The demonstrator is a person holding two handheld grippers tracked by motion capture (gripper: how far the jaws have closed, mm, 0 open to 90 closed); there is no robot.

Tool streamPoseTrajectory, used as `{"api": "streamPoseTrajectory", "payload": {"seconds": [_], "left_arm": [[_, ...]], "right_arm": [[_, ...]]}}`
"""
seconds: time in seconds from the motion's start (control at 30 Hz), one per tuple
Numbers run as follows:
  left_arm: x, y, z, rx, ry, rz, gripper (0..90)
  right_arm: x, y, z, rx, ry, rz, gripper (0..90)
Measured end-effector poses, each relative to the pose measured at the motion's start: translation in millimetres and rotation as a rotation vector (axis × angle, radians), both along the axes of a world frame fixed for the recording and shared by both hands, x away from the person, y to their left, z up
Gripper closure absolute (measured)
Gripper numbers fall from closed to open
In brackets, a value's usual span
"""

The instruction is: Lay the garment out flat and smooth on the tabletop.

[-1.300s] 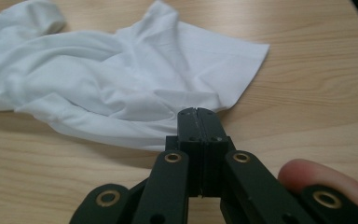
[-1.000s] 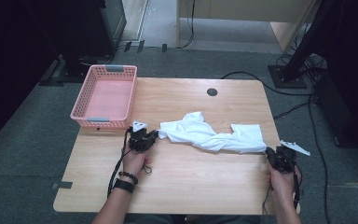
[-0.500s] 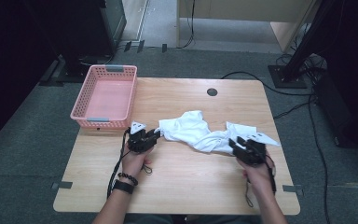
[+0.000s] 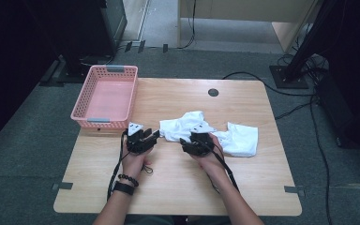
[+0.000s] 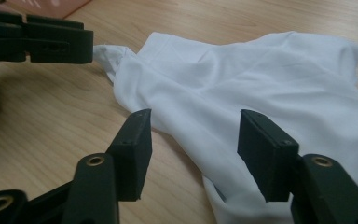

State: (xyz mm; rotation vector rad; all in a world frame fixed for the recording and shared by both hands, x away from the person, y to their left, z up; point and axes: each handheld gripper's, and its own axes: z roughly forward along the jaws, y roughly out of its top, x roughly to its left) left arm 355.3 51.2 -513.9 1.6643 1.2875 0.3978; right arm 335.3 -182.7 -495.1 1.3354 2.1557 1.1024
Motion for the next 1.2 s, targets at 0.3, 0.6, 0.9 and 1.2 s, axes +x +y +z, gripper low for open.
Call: {"api": "streamPoseTrajectory", "payload": {"seconds": [0.3,0.6,0.9,1.2], "left_arm": [[-0.1,0.4,0.2,0.002,0.001,0.012,53.6],[0.1,1.2,0.1,0.002,0.0,0.019,53.9],[0.0,0.8,0.0,0.002,0.0,0.018,54.0],[0.2,0.1,-0.1,0.005,-0.001,0.014,54.2]], "right_arm": [[14.9,18.4,-19.0,-0.09,-0.002,-0.009,84.4],[16.5,-25.6,29.8,0.137,-0.066,-0.092,89.6],[21.2,-133.1,68.0,0.283,-0.118,-0.366,89.1],[14.6,-187.5,38.3,0.151,-0.036,-0.577,63.2]]}}
